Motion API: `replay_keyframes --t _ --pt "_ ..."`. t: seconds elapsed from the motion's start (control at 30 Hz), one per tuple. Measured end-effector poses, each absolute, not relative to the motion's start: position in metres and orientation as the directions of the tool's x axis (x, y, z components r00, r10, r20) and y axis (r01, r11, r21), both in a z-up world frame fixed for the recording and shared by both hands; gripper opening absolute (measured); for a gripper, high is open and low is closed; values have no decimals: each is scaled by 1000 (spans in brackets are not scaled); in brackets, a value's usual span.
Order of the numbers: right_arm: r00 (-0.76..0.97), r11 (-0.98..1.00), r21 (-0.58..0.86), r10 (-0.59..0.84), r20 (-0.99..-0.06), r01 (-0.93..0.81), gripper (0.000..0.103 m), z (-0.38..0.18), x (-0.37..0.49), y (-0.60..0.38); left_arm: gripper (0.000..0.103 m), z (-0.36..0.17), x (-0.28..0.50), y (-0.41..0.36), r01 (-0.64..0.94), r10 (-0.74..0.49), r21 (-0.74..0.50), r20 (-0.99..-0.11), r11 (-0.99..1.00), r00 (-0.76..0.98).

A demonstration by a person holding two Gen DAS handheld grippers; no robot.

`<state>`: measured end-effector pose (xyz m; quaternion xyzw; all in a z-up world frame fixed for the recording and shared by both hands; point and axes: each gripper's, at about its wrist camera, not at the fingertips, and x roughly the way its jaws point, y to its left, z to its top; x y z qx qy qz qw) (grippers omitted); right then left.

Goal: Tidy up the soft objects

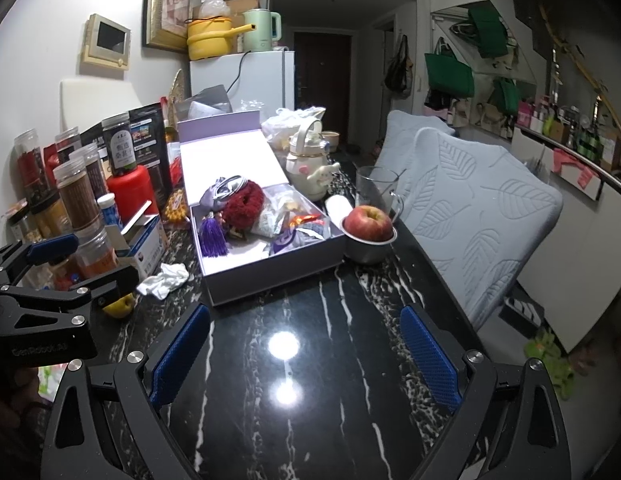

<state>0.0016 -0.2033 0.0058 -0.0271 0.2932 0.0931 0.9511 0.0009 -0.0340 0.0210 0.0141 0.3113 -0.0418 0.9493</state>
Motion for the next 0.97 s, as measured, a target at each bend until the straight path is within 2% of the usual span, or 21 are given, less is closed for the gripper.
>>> replay_keyframes --t 0.97 --pt "802 982 14 160 -575 -187 97 2 -10 -203 102 13 -7 -30 94 -80 -11 -620 996 780"
